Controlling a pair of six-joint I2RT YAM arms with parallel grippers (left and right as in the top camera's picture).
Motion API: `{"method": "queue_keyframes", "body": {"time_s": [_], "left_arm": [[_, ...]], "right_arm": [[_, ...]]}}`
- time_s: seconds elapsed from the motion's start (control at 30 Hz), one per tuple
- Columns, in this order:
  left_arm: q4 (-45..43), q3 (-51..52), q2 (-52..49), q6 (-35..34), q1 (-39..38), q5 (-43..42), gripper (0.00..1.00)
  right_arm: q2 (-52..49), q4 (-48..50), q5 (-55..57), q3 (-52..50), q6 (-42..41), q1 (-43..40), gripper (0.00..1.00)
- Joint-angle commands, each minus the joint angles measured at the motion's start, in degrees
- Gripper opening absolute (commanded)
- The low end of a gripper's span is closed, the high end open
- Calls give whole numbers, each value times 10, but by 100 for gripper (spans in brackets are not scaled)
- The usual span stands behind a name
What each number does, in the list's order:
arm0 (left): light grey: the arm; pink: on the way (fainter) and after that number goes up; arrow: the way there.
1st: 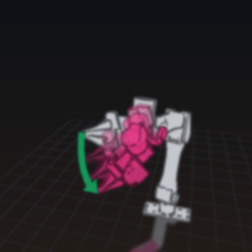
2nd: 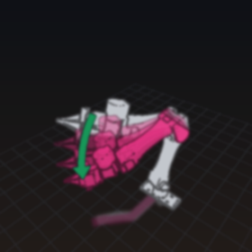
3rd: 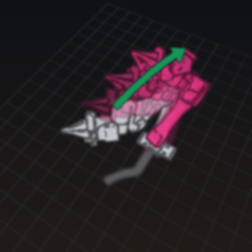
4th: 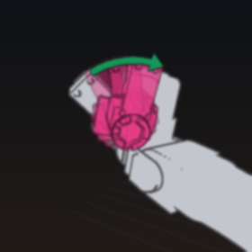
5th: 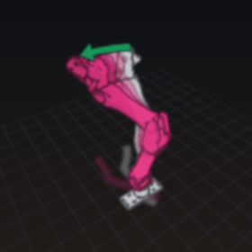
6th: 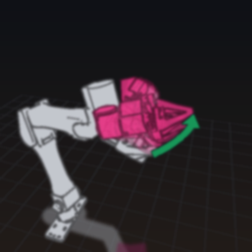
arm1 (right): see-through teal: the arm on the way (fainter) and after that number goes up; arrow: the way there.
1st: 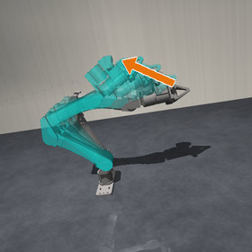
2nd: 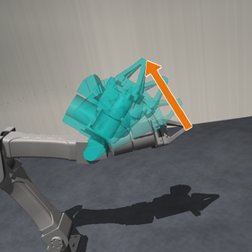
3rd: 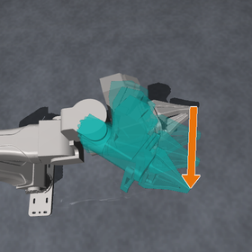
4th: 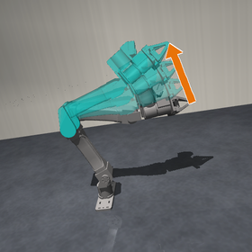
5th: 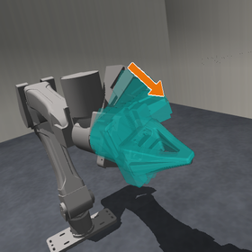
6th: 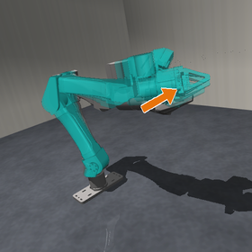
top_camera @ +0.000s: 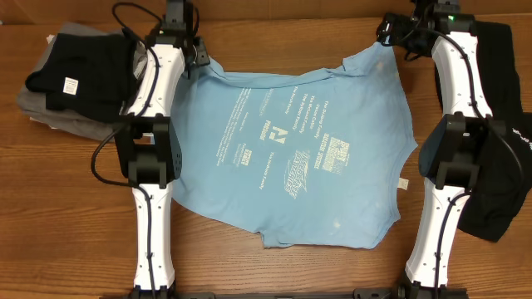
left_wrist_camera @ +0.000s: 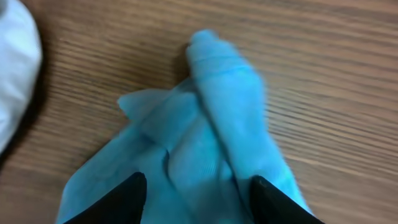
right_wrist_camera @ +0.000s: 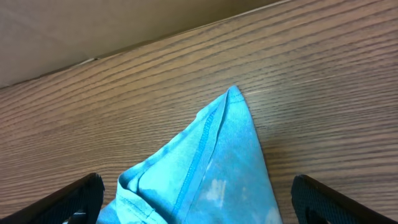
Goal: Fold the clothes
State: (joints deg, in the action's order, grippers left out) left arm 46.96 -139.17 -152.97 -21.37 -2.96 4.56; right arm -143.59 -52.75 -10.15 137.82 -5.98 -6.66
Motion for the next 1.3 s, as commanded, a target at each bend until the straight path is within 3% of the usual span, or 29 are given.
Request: {"method": "queue_keyframes", "body": {"time_s": [0.0,0.3,0.9,1.27], "left_arm": [[-14,4,-12,-19,23,12,55],[-35,4,-14,-31,52,9,48],[-62,-3,-14,-31,43,-1,9],[-69,-82,-13,-22,39,-12,4]], "right_arm": [[2,1,-5,5,0,2,100],[2,12,-5,5,0,2,100],[1,16,-4,5,0,2,100],[1,17,-4,5,0,2,100]]}}
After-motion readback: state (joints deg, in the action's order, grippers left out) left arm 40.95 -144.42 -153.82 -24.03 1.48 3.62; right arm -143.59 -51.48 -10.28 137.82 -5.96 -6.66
